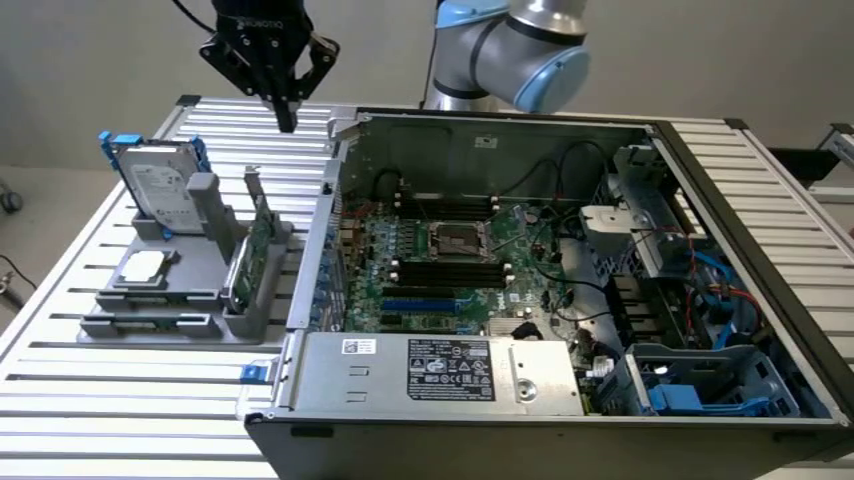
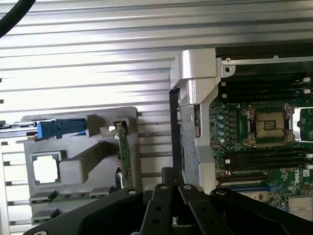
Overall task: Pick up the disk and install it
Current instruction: 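Reach for the disk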
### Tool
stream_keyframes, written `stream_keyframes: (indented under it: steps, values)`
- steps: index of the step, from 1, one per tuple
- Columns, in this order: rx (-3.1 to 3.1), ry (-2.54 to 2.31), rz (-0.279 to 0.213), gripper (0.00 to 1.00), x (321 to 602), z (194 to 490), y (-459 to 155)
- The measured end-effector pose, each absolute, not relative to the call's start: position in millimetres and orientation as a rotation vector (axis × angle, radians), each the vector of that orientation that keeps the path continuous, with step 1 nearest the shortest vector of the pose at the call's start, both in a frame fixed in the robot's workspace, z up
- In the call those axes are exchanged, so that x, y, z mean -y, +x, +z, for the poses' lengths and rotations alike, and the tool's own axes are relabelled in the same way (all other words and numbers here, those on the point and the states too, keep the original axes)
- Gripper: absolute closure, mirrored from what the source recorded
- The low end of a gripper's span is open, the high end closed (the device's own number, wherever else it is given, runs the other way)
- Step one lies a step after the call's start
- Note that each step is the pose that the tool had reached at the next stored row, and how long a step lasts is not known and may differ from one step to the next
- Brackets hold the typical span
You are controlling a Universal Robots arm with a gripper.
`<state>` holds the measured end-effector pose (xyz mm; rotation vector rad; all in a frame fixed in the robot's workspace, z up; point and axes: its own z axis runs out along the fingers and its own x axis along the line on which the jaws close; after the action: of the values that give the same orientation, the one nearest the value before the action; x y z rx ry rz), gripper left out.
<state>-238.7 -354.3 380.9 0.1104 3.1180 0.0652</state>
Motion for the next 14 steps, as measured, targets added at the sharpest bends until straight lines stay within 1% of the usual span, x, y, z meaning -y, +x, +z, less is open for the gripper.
stream_keyframes:
  steps: [7,14]
  values:
    - [-3.11,0.11,0.066,0.89,334,372,-269]
    - [-3.106,0.109,0.066,0.89,328,369,-301]
